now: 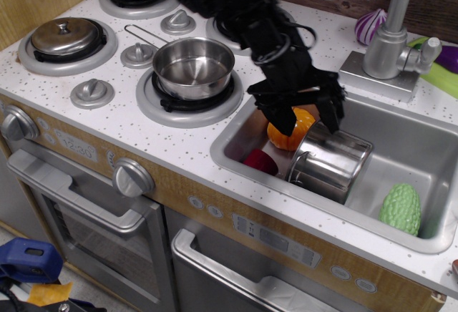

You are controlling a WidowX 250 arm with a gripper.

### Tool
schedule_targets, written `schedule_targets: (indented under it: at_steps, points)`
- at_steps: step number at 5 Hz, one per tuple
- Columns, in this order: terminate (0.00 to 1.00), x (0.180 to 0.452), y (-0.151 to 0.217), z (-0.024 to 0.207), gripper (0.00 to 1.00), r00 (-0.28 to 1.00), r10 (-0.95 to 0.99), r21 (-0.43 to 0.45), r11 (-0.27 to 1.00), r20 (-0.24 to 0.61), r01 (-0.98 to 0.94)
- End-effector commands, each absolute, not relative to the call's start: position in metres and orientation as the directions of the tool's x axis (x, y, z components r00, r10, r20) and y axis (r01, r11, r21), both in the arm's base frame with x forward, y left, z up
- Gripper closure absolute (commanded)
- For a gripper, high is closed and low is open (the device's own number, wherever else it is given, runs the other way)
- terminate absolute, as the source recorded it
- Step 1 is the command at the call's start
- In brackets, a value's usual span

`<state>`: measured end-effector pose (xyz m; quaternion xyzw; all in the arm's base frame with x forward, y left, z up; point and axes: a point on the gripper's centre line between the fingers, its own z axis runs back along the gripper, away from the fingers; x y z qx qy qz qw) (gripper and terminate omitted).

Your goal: Flip pot upright in sink

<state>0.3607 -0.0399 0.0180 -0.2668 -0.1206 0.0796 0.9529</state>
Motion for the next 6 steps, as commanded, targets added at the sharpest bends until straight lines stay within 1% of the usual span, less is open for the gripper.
schedule_targets:
  at_steps: [1,2,3,4,5,6]
  points:
    - [0.0,0.372,-0.045,0.029,0.0,0.948,0.258,-0.643,0.762,0.189,-0.079]
    - [0.0,0.374,-0.053,0.026,0.0,0.945,0.287,-0.678,0.727,0.155,-0.109]
    - [0.0,0.374,-0.072,0.018,0.0,0.927,0.343,-0.683,0.715,0.151,-0.153]
    - [0.0,0.373,-0.078,0.015,0.0,0.916,0.368,-0.687,0.707,0.157,-0.166]
    - [0.0,0.374,-0.085,0.015,1.0,0.911,0.391,-0.697,0.691,0.134,-0.194]
    - [0.0,0.373,-0.091,0.016,1.0,0.914,0.38,-0.654,0.729,0.14,-0.203]
